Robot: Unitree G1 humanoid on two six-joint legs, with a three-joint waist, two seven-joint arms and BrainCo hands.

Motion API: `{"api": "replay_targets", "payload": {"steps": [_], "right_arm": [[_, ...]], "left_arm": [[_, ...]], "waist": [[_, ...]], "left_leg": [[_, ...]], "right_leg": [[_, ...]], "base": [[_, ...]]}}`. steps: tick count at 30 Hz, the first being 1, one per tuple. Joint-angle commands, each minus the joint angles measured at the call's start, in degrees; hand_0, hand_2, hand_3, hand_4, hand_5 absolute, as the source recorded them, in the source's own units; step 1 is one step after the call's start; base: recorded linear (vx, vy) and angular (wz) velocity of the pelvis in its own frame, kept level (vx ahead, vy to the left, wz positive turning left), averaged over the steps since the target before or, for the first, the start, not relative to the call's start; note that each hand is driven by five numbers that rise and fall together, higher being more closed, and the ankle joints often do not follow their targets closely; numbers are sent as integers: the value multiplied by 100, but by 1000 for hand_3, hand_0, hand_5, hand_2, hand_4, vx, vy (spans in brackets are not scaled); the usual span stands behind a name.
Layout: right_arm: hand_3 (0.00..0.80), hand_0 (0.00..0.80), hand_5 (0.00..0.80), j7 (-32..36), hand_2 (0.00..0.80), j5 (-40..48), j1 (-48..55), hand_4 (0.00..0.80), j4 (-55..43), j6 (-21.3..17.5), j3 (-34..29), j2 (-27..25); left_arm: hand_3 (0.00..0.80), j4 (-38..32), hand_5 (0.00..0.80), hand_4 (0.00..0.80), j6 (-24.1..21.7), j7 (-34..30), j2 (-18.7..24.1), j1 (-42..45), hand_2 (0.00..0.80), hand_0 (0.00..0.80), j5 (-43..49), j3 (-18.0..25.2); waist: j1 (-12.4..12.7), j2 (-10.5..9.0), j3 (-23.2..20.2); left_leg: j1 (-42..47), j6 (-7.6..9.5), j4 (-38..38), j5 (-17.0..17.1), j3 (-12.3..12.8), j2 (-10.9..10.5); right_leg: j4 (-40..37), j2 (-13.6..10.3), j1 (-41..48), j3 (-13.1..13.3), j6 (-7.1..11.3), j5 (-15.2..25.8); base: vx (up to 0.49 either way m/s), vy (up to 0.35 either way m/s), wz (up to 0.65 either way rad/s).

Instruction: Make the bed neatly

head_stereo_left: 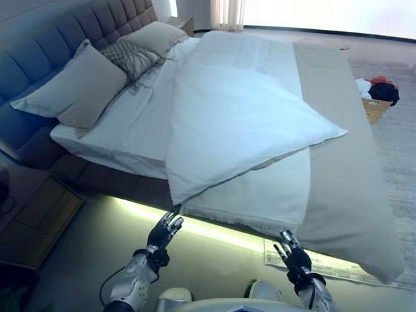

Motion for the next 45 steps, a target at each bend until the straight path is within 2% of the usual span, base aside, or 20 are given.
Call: {"api": "replay_targets", "payload": {"steps": [1, 5, 7, 9, 11, 13, 17, 19, 22, 24, 27, 30, 32, 34, 36, 37, 39, 41, 43, 45], "right_arm": [[0, 0, 0, 125, 0, 22, -230, 0, -117, -222, 118, 168], [0, 0, 0, 12, 0, 19, -289, 0, -40, -245, 79, -127], [0, 0, 0, 118, 0, 201, -277, 0, 78, -308, -20, -253], [0, 0, 0, 195, 0, 372, -191, 0, 97, -307, -135, -321], [0, 0, 0, 269, 0, 389, -122, 0, 8, -268, -191, -326], [0, 0, 0, 238, 0, 343, -75, 0, -136, -194, -201, -273], [0, 0, 0, 52, 0, 387, 41, 0, -412, -44, -96, -164], [0, 0, 0, 20, 0, 367, 133, 0, -580, 49, -90, -120], [0, 0, 0, -58, 0, 362, 202, 0, -752, 70, -64, -76], [0, 0, 0, -130, 0, 412, 138, 0, -823, -21, 20, -85], [0, 0, 0, -331, 0, 362, 93, 0, -862, -199, 204, 29], [0, 0, 0, -368, 0, 214, 316, 0, -992, -41, 163, 335], [0, 0, 0, -302, 0, -181, 419, 0, -1025, -132, 269, 416], [0, 0, 0, -360, 0, -111, 407, 0, -1025, -239, 371, 501], [0, 0, 0, -495, 0, -65, 357, 0, -981, -267, 375, 515], [0, 0, 0, -518, 0, -95, 320, 0, -939, -238, 350, 508], [0, 0, 0, -446, 0, -148, 321, 0, -910, -220, 349, 489], [0, 0, 0, -351, 0, -123, 348, 0, -888, -220, 365, 462], [0, 0, 0, -356, 0, -142, 309, 0, -861, -154, 411, 433], [0, 0, 0, -335, 0, -133, 213, 0, -754, -123, 483, 394]], "left_arm": [[0, -628, 0, 0, -179, -312, 208, -40, 0, 0, 38, 439], [0, -804, 0, 0, -287, -395, 96, 5, 0, 0, -134, 233], [0, -834, 0, 0, -304, -457, 51, 58, 0, 0, -93, 82], [0, -895, 0, 0, -329, -533, 36, 149, 0, 0, -23, -63], [0, -993, 0, 0, -340, -591, 39, 246, 0, 0, 43, -43], [0, -1023, 0, 0, -330, -610, 94, 328, 0, 0, 33, 39], [0, -943, 0, 0, -218, -689, 56, 413, 0, 0, 142, 176], [0, -980, 0, 0, -159, -646, -16, 510, 0, 0, 231, 157], [0, -915, 0, 0, -80, -622, -71, 539, 0, 0, 227, 142], [0, -801, 0, 0, -103, -699, -53, 437, 0, 0, 170, 147], [0, -739, 0, 0, -77, -759, 44, 362, 0, 0, 134, 239], [0, -923, 0, 0, -1, -663, 166, 380, 0, 0, 202, 318], [0, -1008, 0, 0, 66, -559, 232, 434, 0, 0, 55, 332], [0, -959, 0, 0, -15, -560, 292, 349, 0, 0, 65, 240], [0, -848, 0, 0, -108, -506, 297, 210, 0, 0, 54, 112], [0, -781, 0, 0, -128, -428, 273, 127, 0, 0, 61, 55], [0, -687, 0, 0, -131, -372, 251, 55, 0, 0, 51, 55], [0, -623, 0, 0, -113, -411, 258, 23, 0, 0, 80, 106], [0, -648, 0, 0, -89, -350, 250, 8, 0, 0, 95, 160], [0, -691, 0, 0, -67, -227, 254, -25, 0, 0, 45, 220]], "waist": [[79, -316, -35], [67, -247, -74], [67, -224, -97], [92, -234, -60], [173, -238, 48], [238, -208, 105], [413, -10, 23], [481, 117, 0], [482, 309, 7], [464, 405, 45], [438, 459, 51], [429, 351, -76], [433, 350, -189], [427, 412, -330], [451, 429, -432], [467, 396, -461], [476, 421, -504], [494, 465, -518], [543, 432, -507], [558, 331, -445]], "left_leg": [[-38, 446, 1629, -265, 188, -364], [-516, 221, 3033, 247, 238, -305], [-830, 72, 3509, 640, 230, -264], [-1373, 2, 3685, 930, 258, -67], [-1634, -7, 3278, 1043, 273, 121], [-1518, -97, 2334, 1260, 193, 333], [-1326, -391, 95, 1867, -336, 634], [-1352, -530, -359, 2239, -488, 806], [-1480, -617, -578, 2466, -377, 1004], [-1582, -572, -403, 2288, -373, 948], [-1443, -399, -335, 1724, -325, 761], [-1376, -9, 86, 1288, -161, 391], [-1228, 202, 63, 1171, -92, 205], [-1160, 351, -2, 1096, -7, 97], [-1210, 461, 47, 1000, 16, -32], [-1187, 551, 106, 905, 14, -188], [-1085, 678, 132, 804, 7, -343], [-940, 767, 119, 721, -32, -432], [-841, 770, 118, 663, -63, -490], [-764, 747, 151, 572, -87, -523]], "right_leg": [[-2105, 242, 287, -44, 505, 2039], [-1967, 569, 515, -166, 54, 1488], [-1974, 711, 668, -257, -128, 1271], [-2037, 856, 817, -234, -224, 1199], [-2078, 974, 958, -203, -237, 1126], [-2118, 1103, 1071, -171, -221, 1032], [-2231, 1347, 1315, -27, -155, 830], [-2190, 1406, 1468, 95, -182, 649], [-1901, 1335, 1570, 155, -233, 335], [-1624, 1182, 1523, 145, -223, 168], [-1088, 691, 1410, 172, -15, 6], [-771, 152, 1528, 285, 287, 225], [-396, -94, 1342, 393, 332, 562], [-101, -255, 1231, 580, 302, 641], [66, -364, 1324, 630, 282, 668], [406, -528, 1368, 639, 297, 795], [1170, -657, 1175, 701, 267, 1021], [1819, -623, 821, 699, 173, 1058], [1615, -550, 586, 498, 97, 976], [803, -433, 464, 333, 94, 1042]], "base": [[281, -299, 20], [223, -193, 24], [186, -156, 16], [173, -136, 28], [165, -89, 44], [209, -10, 2], [342, 108, -9], [439, 184, 2], [389, 251, -23], [316, 289, -56], [343, 291, -55], [437, 245, -41], [367, 242, -21], [319, 255, -18], [265, 230, -5], [219, 218, 4], [227, 255, 7], [240, 206, 2], [235, 50, -1], [231, -119, -16]]}}
